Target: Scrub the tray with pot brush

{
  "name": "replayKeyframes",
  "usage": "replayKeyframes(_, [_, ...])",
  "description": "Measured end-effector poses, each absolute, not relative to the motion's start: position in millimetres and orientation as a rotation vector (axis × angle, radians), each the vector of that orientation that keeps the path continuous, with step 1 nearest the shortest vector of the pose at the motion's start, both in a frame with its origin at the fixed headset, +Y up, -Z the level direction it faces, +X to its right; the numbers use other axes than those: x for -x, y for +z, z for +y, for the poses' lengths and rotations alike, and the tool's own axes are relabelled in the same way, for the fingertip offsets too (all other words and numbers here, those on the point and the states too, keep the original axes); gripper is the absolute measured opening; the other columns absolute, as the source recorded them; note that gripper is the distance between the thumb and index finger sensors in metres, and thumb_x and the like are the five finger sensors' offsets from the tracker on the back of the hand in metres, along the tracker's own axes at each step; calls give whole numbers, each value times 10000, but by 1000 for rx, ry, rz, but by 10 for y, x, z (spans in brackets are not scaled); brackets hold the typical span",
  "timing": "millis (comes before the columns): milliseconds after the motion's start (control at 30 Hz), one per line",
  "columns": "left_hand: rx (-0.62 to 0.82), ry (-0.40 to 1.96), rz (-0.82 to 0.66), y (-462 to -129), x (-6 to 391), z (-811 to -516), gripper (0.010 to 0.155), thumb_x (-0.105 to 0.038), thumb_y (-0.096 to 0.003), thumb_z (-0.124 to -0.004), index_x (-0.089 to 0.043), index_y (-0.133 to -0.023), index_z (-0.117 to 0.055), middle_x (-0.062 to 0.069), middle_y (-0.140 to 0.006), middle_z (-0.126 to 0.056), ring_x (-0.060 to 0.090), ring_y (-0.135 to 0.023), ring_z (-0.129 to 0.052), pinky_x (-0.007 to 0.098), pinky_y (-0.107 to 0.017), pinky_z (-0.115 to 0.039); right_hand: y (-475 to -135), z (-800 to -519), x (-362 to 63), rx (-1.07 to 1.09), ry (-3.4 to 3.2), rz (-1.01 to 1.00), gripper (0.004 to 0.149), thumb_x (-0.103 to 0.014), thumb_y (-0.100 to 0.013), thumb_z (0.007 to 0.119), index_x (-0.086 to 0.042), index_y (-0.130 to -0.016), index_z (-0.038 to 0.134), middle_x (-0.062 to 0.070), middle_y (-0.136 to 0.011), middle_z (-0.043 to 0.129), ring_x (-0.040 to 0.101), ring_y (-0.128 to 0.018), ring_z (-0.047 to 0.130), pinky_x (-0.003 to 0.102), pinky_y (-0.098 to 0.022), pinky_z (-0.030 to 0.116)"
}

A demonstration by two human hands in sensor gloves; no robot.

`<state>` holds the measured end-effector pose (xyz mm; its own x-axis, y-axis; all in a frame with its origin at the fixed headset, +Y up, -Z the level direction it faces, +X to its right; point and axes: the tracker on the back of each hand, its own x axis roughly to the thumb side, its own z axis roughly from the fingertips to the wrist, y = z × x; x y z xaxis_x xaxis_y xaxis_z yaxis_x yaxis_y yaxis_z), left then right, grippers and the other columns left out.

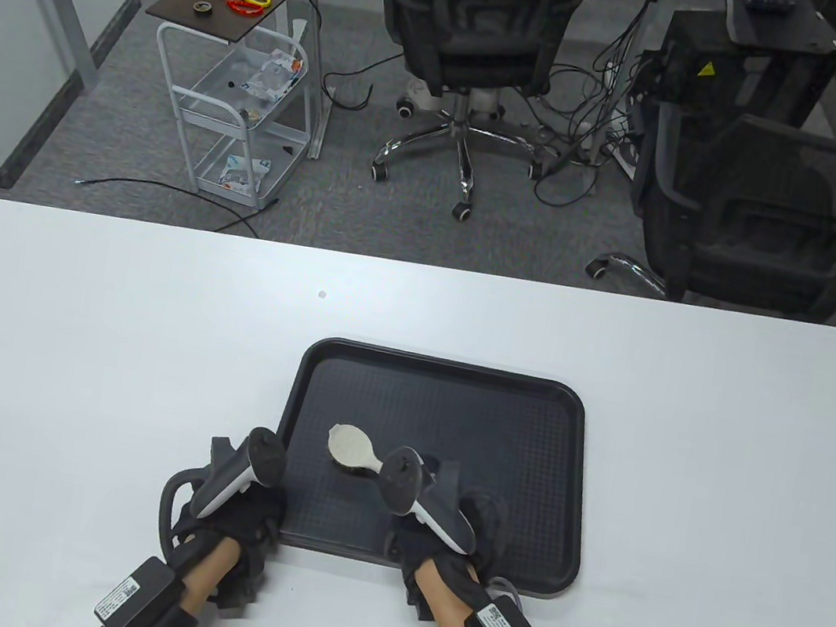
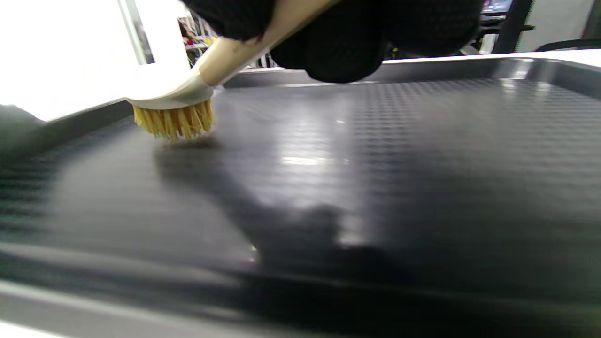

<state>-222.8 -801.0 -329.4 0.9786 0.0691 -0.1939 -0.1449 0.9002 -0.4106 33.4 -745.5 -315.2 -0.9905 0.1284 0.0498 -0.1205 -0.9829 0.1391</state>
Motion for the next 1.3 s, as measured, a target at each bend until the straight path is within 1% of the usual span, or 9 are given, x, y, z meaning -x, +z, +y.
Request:
replayKeyframes(333, [440,117,174,-3298,2230,-8013,772,-513,-459,-701,-165,-1062,-367,-6,-607,-789,204,-566,-801,514,-699,-539,-2892,-7436,-1792,337,2962,230,506,-235,-474,780,-313,-970,717,95,-963,745,286,-707,887,481,-497,793])
replayKeyframes(467, [441,117,174,-3298,2231,-8013,772,-514,-459,-700,-165,-1062,-367,-7,-608,-788,204,-566,-801,513,-699,-539,-2833,-7389,-2158,473,2975,251,505,-235,-476,779,-304,-972,718,101,-959,750,288,-697,892,479,-486,797])
replayKeyframes(533, [439,116,174,-3297,2230,-8014,772,-514,-460,-700,-165,-1062,-366,-7,-608,-788,204,-567,-800,513,-699,-539,-2826,-7354,-2246,512,3006,249,509,-230,-473,785,-298,-973,723,107,-960,750,294,-696,889,483,-485,792])
replayKeyframes(600, [441,119,174,-3299,2234,-8013,770,-514,-460,-700,-167,-1062,-367,-7,-608,-788,204,-567,-800,513,-700,-539,-2833,-7331,-2270,483,3016,288,510,-237,-476,781,-303,-977,714,101,-959,749,288,-698,888,478,-487,793])
replayKeyframes(733, [439,116,175,-3299,2232,-8014,771,-514,-459,-700,-166,-1062,-368,-7,-607,-789,203,-566,-801,513,-699,-540,-2836,-7192,-2055,417,3062,226,514,-237,-482,776,-285,-989,703,106,-964,744,289,-697,883,471,-481,787])
replayKeyframes(833, [443,122,174,-3301,2236,-8014,771,-512,-460,-701,-165,-1062,-367,-6,-608,-788,205,-566,-800,513,-700,-538,-2850,-7043,-1711,278,3029,119,519,-238,-482,777,-283,-993,698,103,-967,741,288,-698,882,470,-482,787])
replayKeyframes(967, [443,122,173,-3302,2237,-8014,771,-512,-460,-701,-165,-1062,-367,-5,-608,-789,205,-566,-800,514,-700,-538,-2908,-6948,-1187,100,3004,63,520,-243,-486,771,-285,-998,687,98,-972,733,283,-703,878,466,-487,784])
replayKeyframes(1133, [451,136,170,-3306,2245,-8016,769,-511,-461,-701,-167,-1062,-368,-3,-609,-788,207,-566,-799,512,-701,-537,-2987,-7043,-485,-80,2949,101,524,-250,-489,766,-283,-1004,675,89,-979,723,276,-714,871,461,-498,781])
replayKeyframes(1300, [452,135,169,-3309,2248,-8014,769,-509,-461,-702,-163,-1062,-368,-2,-609,-789,209,-565,-799,514,-700,-537,-2998,-7238,-20,-188,2929,157,527,-253,-488,762,-285,-1005,667,84,-981,719,269,-717,870,456,-501,784])
